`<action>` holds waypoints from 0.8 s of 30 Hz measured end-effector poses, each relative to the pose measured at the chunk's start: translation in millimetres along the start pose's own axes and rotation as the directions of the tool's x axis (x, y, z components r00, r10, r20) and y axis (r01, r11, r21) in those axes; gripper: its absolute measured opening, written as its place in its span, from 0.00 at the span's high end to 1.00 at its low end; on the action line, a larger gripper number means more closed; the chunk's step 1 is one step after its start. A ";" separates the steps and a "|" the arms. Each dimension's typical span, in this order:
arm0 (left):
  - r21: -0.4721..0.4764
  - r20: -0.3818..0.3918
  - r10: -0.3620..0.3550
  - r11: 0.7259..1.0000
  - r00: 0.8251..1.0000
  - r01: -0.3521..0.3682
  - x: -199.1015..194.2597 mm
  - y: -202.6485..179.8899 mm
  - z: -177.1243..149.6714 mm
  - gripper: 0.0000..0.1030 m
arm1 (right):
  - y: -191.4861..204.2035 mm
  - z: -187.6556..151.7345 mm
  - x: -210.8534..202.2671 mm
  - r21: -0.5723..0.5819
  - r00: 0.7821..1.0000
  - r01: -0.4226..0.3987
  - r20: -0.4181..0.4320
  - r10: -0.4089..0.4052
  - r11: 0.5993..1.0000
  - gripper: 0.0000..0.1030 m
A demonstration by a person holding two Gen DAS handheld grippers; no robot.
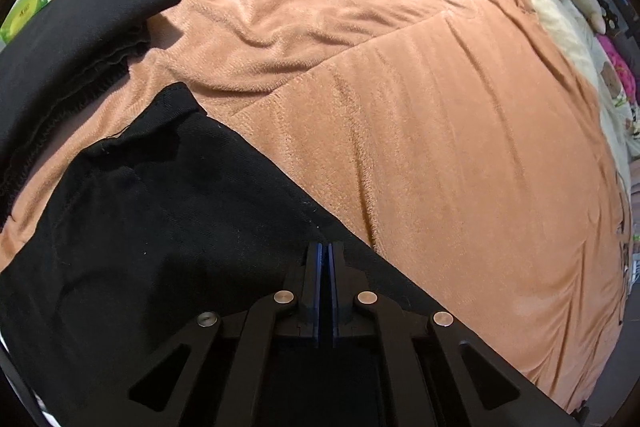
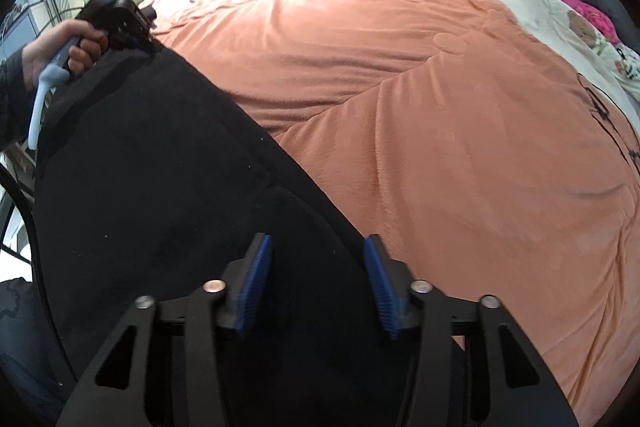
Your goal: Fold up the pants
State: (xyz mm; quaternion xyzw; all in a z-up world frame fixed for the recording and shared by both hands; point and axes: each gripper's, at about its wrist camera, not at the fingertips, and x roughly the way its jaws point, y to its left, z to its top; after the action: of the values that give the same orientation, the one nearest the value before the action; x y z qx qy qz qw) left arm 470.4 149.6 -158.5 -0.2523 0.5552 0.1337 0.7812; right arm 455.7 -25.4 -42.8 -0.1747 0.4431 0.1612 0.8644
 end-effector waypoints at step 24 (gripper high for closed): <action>-0.023 0.009 -0.110 0.994 0.994 0.110 12.4 3.5 6.5 0.97 | 15.8 9.9 4.9 -0.001 0.989 0.149 -0.015 -0.149 0.989 1.00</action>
State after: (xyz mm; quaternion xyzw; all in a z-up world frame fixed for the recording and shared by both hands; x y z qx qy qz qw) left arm 478.2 155.1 -169.3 -0.2911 0.5361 0.0980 0.7863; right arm 458.5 -6.3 -44.0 -0.2085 0.4354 0.0947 0.8706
